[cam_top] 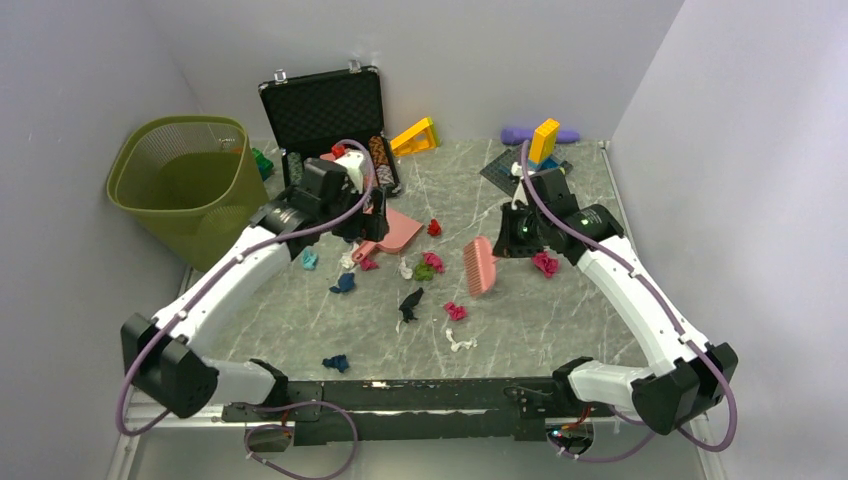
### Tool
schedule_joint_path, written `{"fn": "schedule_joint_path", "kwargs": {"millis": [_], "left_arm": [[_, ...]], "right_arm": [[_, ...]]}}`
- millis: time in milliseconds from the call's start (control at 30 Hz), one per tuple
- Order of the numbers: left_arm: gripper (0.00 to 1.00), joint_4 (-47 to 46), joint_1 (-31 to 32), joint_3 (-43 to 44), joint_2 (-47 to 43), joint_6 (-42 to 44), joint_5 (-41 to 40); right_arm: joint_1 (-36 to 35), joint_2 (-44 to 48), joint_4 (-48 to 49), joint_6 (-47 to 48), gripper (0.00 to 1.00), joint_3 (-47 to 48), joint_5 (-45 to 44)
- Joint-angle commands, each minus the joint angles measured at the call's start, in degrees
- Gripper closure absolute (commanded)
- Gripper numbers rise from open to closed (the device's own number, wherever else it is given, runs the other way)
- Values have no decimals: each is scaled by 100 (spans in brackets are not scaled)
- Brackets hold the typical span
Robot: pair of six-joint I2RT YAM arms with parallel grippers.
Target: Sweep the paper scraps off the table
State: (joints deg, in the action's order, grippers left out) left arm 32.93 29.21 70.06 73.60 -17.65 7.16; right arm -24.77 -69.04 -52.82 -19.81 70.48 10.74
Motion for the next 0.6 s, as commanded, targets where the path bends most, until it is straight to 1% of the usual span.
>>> {"fn": "schedule_joint_path", "kwargs": {"millis": [0, 67, 167, 267, 333, 433, 567], "left_arm": [[1, 1240, 432, 380, 726, -215, -2849], [0, 1211, 599, 493, 1066, -31, -3006], [1, 931, 638, 599, 1621, 337, -2757], [8, 830, 620, 768, 2132, 479, -2736], [9, 715, 604, 800, 2304, 614, -2655], [10, 587, 486, 863, 2498, 864, -2254], [16, 790, 274, 1219, 2989, 1034, -1768]], "right_arm": [[17, 172, -459, -473, 100, 592, -1978], [14, 183, -520, -487, 100, 704, -2130], [15, 213, -585, -507, 100, 845, -2145], [16, 293, -550, -566, 100, 942, -2095], [15, 319, -520, -565, 100, 999, -2082], [18, 283, -520, -553, 100, 1062, -2058], [12, 249, -497, -547, 100, 1050, -2095]]}}
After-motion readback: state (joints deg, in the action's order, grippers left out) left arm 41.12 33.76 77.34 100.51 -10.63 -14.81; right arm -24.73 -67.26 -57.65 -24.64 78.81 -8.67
